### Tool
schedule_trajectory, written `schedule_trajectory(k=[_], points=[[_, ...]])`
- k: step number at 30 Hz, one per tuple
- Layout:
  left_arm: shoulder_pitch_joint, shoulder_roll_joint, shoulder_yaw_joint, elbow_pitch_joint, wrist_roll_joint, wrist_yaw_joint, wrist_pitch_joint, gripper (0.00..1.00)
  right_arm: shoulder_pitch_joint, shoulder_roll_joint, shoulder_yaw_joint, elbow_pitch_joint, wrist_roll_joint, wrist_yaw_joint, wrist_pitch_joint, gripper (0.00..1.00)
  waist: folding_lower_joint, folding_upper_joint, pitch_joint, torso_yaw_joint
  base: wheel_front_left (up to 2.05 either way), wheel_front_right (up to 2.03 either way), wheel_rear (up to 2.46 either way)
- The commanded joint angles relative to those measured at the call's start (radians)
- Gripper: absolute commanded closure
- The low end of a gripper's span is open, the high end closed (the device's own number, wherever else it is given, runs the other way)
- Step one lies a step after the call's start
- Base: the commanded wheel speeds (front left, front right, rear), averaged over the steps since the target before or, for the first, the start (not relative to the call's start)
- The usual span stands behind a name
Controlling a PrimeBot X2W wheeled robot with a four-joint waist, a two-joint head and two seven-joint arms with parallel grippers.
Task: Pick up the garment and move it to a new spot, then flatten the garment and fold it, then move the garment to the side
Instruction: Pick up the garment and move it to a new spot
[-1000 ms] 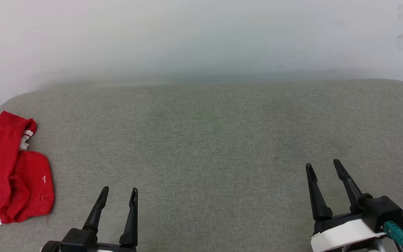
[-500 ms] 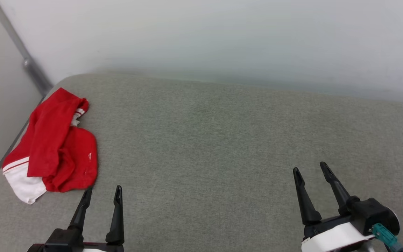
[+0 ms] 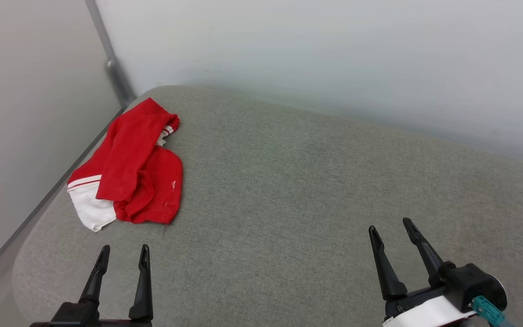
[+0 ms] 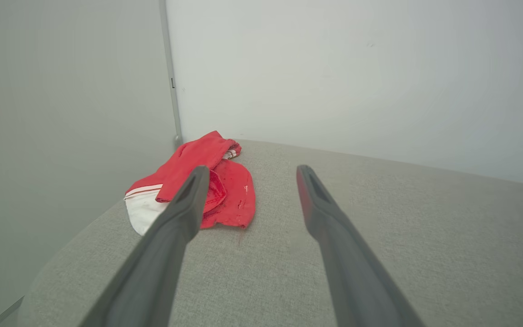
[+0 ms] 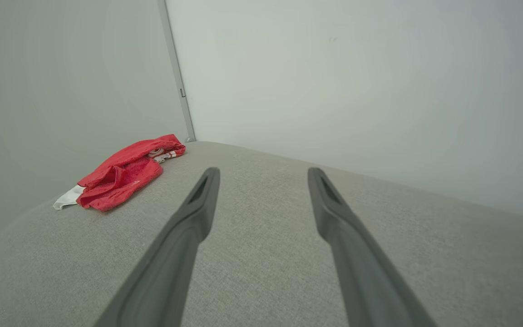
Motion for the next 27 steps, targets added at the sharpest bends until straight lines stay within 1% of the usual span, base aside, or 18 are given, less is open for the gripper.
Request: schedule_trajectory(k=[1,11,21,27], points=[[0.007,-0.001,0.004,-0.005,0.003,0.005,-0.003,0.00,0.012,0.002,0.004,-0.002,0.005,0.000,-0.002,0.00,0.0000,0.0000,-0.003,0.019,0.00,0.00,0.00],[0.020,-0.001,-0.004,-0.017,0.008,0.007,-0.003,0.00,0.021,0.002,0.019,0.001,0.016,0.000,-0.002,0.00,0.0000,0.0000,-0.016,0.077,0.00,0.00,0.00],[0.021,-0.001,0.006,-0.023,0.027,0.004,-0.003,0.00,0.024,0.002,0.023,0.002,0.028,0.000,-0.002,0.00,0.0000,0.0000,-0.027,0.104,0.00,0.00,0.00],[0.029,-0.001,0.007,-0.025,0.010,0.000,-0.003,0.00,0.020,0.002,0.021,0.003,0.021,0.000,-0.002,0.00,0.0000,0.0000,-0.025,0.103,0.00,0.00,0.00]])
